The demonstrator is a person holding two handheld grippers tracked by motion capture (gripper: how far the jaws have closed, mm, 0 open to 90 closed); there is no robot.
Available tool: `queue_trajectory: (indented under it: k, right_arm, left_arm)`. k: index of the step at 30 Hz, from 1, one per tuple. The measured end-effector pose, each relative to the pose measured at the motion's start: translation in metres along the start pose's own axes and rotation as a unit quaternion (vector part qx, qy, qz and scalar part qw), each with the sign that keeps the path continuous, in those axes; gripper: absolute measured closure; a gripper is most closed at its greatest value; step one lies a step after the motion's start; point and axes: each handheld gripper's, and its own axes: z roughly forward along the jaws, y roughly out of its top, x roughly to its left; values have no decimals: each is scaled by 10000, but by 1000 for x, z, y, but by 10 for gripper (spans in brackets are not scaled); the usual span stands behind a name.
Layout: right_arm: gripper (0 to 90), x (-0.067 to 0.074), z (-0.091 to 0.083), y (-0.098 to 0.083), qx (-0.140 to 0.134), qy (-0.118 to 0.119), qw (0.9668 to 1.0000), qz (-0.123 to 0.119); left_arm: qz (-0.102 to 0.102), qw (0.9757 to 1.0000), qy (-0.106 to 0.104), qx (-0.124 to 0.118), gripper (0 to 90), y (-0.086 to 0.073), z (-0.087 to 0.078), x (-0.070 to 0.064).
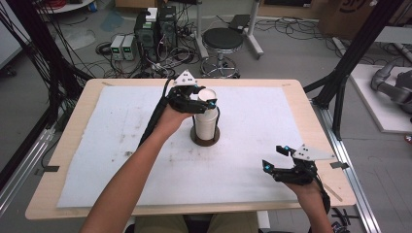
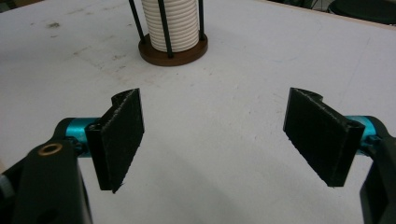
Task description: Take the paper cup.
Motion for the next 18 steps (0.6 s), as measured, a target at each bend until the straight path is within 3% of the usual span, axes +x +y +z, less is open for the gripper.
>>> queue_trajectory:
  k: [1,8,12,14,18]
  right_arm:
    - [206,0,0,0,0,1,10000,7]
    - [206,0,0,0,7,2,10000,4]
    - [206,0,0,0,2,4,10000,-3]
    - [206,1,0,0,-2,6,10000,0]
    - [206,1,-1,1,-8,-1,10000,0]
  left_arm:
    - [-65,9999,-21,-146,358,3,-4,1]
    - [-182,9983,-64,-557,366,13,-21,-2]
    - [-78,9970,-47,-765,368,28,-35,-6]
    - [-144,9955,-67,-933,371,34,-43,-7]
    - [-78,9946,-36,-1036,372,43,-54,-10]
